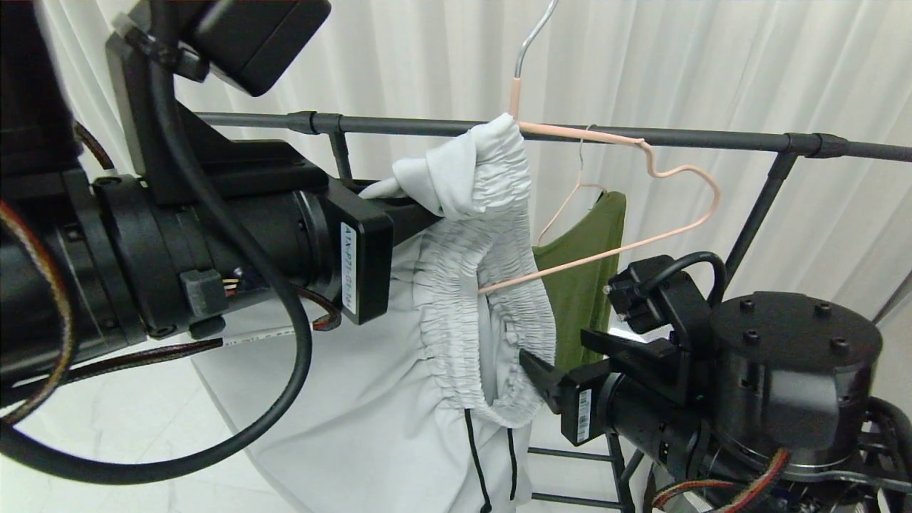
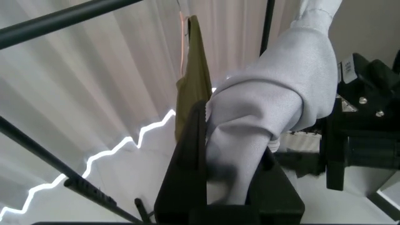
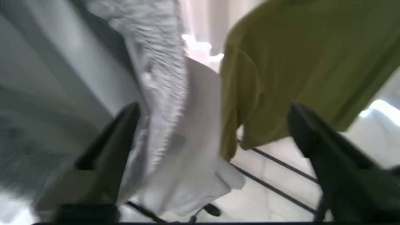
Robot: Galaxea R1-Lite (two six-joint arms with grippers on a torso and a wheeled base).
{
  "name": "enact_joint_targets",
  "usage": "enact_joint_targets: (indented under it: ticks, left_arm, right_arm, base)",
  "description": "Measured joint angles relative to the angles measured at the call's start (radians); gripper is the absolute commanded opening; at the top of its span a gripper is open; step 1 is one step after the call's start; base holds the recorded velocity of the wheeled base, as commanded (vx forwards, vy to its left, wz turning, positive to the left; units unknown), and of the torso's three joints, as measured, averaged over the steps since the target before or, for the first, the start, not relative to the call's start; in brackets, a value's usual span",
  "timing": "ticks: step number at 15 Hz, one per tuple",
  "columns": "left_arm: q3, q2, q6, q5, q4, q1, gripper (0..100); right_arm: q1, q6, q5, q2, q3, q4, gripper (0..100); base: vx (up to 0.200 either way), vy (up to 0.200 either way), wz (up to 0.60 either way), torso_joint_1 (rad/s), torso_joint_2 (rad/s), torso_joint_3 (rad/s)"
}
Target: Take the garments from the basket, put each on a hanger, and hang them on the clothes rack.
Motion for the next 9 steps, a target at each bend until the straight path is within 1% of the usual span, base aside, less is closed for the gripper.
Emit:
enact_joint_targets:
  ticks: [3, 6, 9]
  left_arm:
    - [0.000, 0.000, 0.001, 0.002, -0.001, 0.004, 0]
    - [0.013, 0.000, 0.003, 0.002, -0.001, 0.017, 0]
    - [0.047, -0.001, 0.003, 0.023, -0.002, 0.058, 0]
  right_arm:
    - [-0.001, 0.000, -0.006, 0.000, 0.000, -0.001, 0]
    - [-0.024, -0.001, -0.038, -0.002, 0.001, -0.001, 0]
    - [-0.101, -0.029, -0.056, -0.017, -0.003, -0.004, 0]
  base:
    - [0.000, 0.000, 0.00, 0.000, 0.00, 0.000]
    - [0.000, 0.000, 0.00, 0.000, 0.00, 0.000]
    - [0.000, 0.000, 0.00, 0.000, 0.00, 0.000]
